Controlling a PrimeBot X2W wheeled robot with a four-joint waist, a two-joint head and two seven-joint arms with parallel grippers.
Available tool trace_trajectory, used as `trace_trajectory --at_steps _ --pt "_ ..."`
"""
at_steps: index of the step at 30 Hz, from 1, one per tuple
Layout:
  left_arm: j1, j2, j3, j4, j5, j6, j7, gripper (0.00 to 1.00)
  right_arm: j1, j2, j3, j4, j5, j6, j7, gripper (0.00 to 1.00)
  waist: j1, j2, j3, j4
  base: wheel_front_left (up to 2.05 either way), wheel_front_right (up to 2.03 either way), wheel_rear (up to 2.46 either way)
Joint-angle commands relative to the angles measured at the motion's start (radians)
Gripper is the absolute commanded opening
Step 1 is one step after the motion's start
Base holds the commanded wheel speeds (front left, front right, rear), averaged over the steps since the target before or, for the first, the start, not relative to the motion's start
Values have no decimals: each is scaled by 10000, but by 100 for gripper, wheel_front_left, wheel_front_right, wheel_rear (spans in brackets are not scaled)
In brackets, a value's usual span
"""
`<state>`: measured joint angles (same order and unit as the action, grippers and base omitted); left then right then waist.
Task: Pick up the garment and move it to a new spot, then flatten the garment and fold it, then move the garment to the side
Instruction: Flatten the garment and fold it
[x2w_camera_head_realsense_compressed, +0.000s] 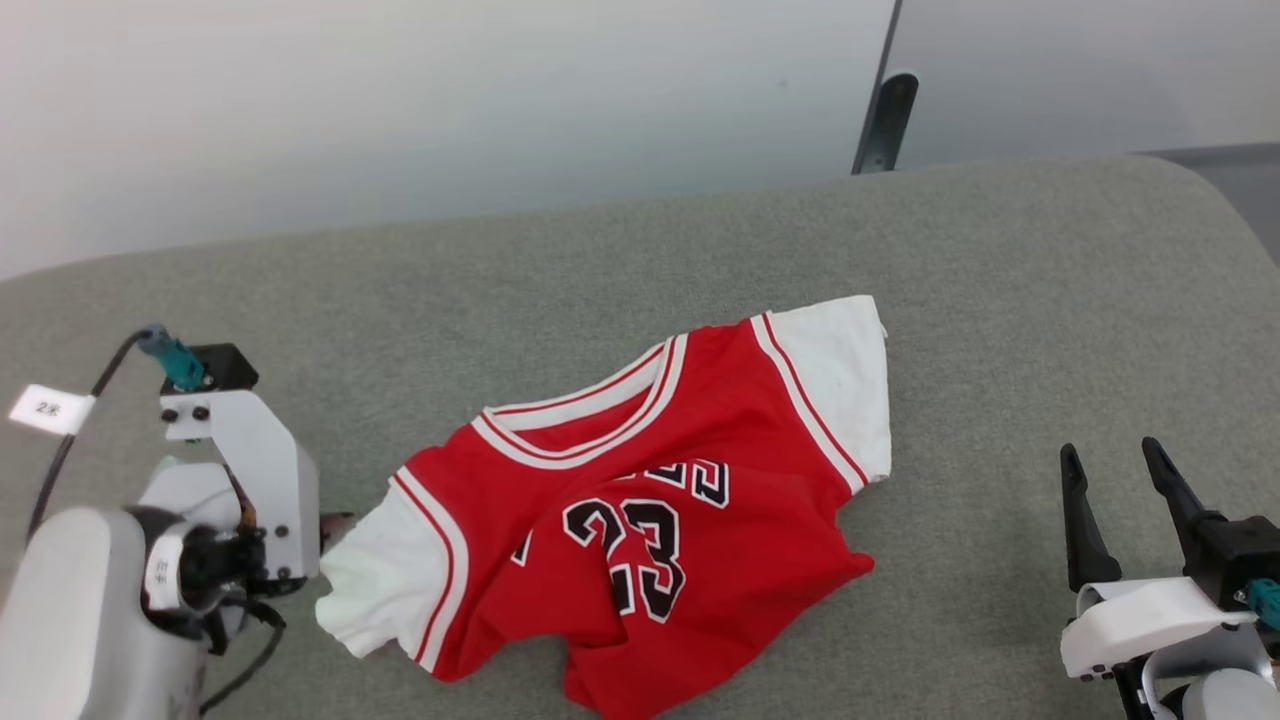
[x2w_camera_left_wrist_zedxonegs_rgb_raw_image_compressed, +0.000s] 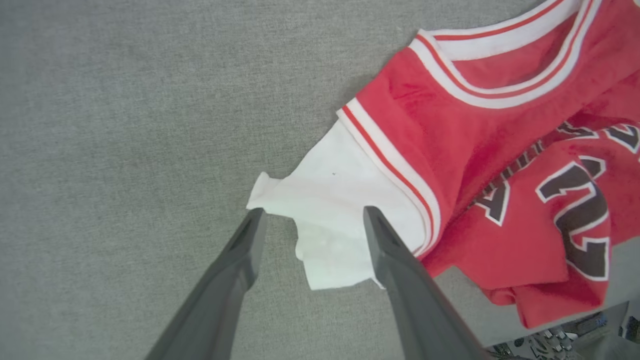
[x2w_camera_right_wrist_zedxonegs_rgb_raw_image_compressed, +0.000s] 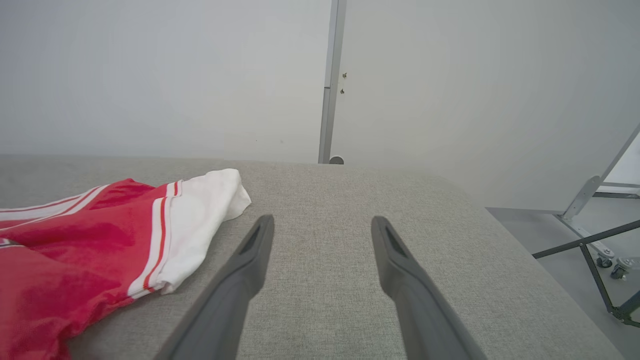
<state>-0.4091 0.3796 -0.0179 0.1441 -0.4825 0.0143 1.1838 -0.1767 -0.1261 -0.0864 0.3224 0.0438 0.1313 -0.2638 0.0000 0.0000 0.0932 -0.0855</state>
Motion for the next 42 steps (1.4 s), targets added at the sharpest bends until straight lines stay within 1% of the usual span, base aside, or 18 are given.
trace_trajectory --at_steps 1,3,6,7,12,14,17,19,21,24,25,26,27,28,32,36,39,42 --pt "-245 99 5 285 83 -15 22 100 -142 -53 63 -2 3 -10 22 100 0 0 209 -167 0 0 0" --pt "-365 163 -31 528 135 -38 6 100 -190 -86 79 -9 25 -10 21 100 0 0 290 -210 0 0 0" --pt "-643 323 -72 1256 193 -145 15 100 -245 -119 110 -103 66 -10 15 100 0 0 546 -371 0 0 0" --pt "-736 372 -23 1495 183 -97 -11 100 -259 -120 100 -131 72 -10 12 100 0 0 628 -426 0 0 0" --pt "-940 481 14 2436 -6 -126 272 100 -262 -137 -38 -360 68 -10 5 100 0 0 933 -587 0 0 0" --pt "-995 391 85 2693 -128 36 418 100 -216 -135 -106 -426 59 -10 3 100 0 0 990 -594 0 0 0" --pt "-981 391 -3 2860 -124 84 604 100 -176 -134 -168 -514 48 -10 3 100 0 0 1064 -579 0 0 0" --pt "-976 398 -51 2913 -74 69 501 100 -232 -120 -183 -540 31 -10 3 100 0 0 1119 -547 0 0 0" --pt "-953 321 -47 3084 -92 162 458 100 -299 -100 -169 -565 5 -10 2 100 0 0 1163 -503 0 0 0" --pt "-799 374 -161 3374 48 218 501 100 -385 -98 -79 -584 -5 -10 25 100 0 0 1224 -440 0 0 0" --pt "-760 339 -130 3474 2 280 479 77 -405 -100 -52 -599 1 -10 38 100 0 0 1242 -415 0 0 0" --pt "-724 279 -126 3567 -65 281 490 47 -419 -107 -29 -615 14 -10 34 100 0 0 1257 -384 0 0 0" --pt "-696 189 -130 3647 -170 229 518 11 -413 -118 -13 -628 18 -10 61 100 0 0 1263 -349 0 0 0" --pt "-704 133 -109 3681 -227 206 491 0 -417 -129 10 -638 25 -10 93 100 0 0 1268 -312 0 0 0" --pt "-950 139 -37 3675 -234 268 135 0 -518 -269 135 -756 126 -10 281 100 0 0 1262 -146 0 0 0" --pt "-1215 123 -160 3608 -178 91 -118 0 -713 -526 457 -906 443 -10 724 100 0 0 1244 41 0 0 0" --pt "-1460 4 -254 3573 -198 -91 -456 0 -1125 -883 954 -1058 836 -10 1385 100 0 0 1240 205 0 0 0" --pt "-1691 -162 -452 3660 -142 -281 -739 0 -1758 -1451 1646 -1122 1508 -10 2383 100 0 0 1239 409 0 0 0"
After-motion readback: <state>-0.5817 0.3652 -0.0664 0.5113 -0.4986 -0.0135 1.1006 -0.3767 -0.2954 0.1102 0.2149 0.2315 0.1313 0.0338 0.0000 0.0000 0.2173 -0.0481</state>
